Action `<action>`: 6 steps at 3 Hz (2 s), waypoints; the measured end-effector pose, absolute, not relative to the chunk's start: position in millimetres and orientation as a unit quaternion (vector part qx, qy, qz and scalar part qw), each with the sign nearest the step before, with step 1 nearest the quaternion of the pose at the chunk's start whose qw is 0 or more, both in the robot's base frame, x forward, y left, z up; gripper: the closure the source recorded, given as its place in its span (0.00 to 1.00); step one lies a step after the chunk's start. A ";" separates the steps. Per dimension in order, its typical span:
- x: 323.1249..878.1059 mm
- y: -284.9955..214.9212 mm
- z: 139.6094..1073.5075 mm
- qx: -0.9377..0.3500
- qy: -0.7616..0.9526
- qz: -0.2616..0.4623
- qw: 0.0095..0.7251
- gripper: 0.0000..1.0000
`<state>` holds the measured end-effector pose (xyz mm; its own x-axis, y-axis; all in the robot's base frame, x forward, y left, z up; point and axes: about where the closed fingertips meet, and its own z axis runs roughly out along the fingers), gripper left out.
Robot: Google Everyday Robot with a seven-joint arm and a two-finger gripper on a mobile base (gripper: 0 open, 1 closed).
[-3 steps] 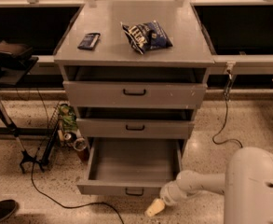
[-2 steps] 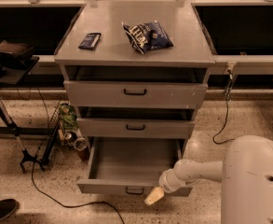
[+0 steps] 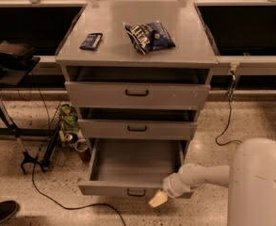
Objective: Close bottom drawer
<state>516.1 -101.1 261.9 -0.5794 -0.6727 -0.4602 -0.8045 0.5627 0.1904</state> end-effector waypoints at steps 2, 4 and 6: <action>484.2 -119.7 265.0 -0.400 0.879 0.192 0.173 0.65; 490.9 -120.7 187.7 -0.374 0.895 0.206 0.126 1.00; 527.9 -119.7 127.2 -0.352 0.905 0.200 0.133 0.81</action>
Offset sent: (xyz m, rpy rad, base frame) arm -0.0470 -0.0310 -0.0027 -0.0186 0.0337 -0.1000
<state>527.9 -119.7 127.2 -0.7166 -0.5843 -0.3809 -0.6904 0.6720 0.2679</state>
